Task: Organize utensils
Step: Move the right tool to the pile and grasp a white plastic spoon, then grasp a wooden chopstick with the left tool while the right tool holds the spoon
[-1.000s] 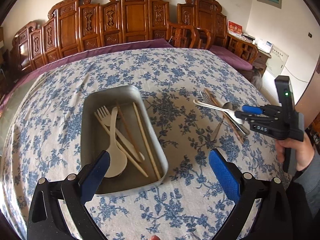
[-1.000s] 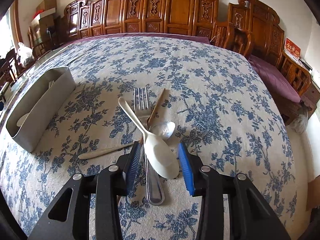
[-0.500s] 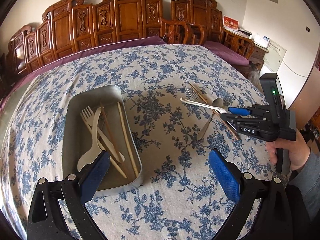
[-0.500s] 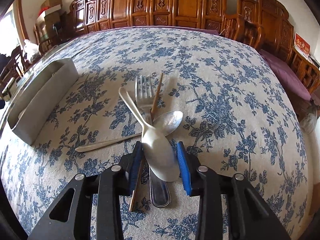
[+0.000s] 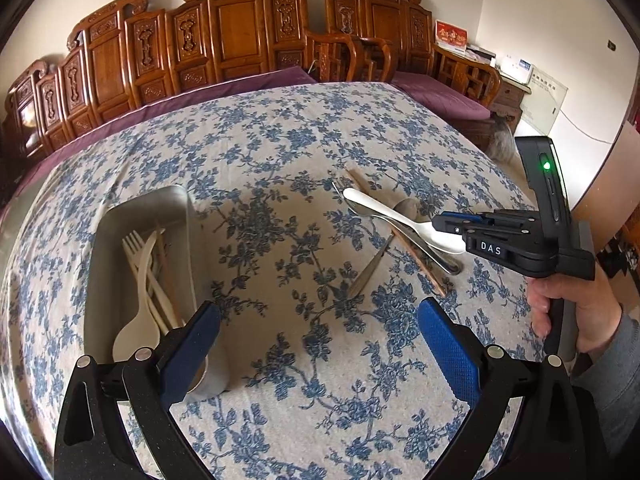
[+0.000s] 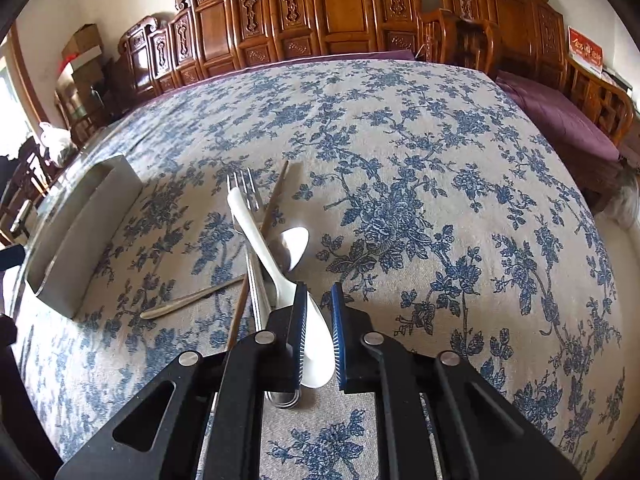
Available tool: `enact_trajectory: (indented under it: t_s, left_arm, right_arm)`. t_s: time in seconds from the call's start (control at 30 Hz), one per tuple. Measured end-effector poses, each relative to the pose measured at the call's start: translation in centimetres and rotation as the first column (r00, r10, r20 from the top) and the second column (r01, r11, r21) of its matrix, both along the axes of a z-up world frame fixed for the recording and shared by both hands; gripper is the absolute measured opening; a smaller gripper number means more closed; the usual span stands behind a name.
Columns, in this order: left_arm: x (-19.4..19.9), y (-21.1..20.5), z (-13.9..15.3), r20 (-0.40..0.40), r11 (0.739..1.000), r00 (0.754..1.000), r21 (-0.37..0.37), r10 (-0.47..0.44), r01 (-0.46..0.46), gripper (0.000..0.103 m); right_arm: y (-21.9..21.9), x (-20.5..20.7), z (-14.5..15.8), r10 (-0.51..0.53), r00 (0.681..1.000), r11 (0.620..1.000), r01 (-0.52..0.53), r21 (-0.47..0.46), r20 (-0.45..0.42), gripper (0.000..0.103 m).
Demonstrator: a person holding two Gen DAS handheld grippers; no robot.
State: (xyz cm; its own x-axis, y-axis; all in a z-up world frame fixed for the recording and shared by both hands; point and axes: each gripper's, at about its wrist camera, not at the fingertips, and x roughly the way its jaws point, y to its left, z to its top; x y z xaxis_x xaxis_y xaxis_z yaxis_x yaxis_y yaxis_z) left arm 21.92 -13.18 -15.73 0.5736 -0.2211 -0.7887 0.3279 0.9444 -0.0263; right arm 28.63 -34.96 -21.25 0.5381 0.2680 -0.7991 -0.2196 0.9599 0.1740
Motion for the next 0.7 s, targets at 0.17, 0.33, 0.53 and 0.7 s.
enact_trajectory:
  t_s: [0.17,0.33,0.53,0.7]
  left_arm:
    - [0.8,-1.2,-1.1,-0.027,1.0,1.0,0.008,0.003,-0.003,0.095]
    - [2.3,-1.8,-2.6,-0.078,0.999,0.996,-0.018,0.037,-0.038,0.095]
    - [3.2,-3.3,-3.4,-0.102,0.998,0.993,-0.042,0.052,-0.056,0.095]
    - [3.7,-5.4,-4.0,-0.119,0.997,0.992,-0.054,0.043,-0.05,0.085]
  right_arm:
    - [-0.2,0.1,0.0,0.011,1.0,1.0,-0.011,0.013,-0.002,0.017]
    - [-0.5,0.4,-0.9,0.019,0.999,1.0,-0.019,-0.004,-0.034,0.025]
    - [-0.8,0.4,-1.0,0.037,0.999,0.999,-0.037,0.013,-0.039,0.01]
    - [-1.7,0.2,0.2,0.024,1.0,0.997,-0.024,0.071,-0.008,0.005]
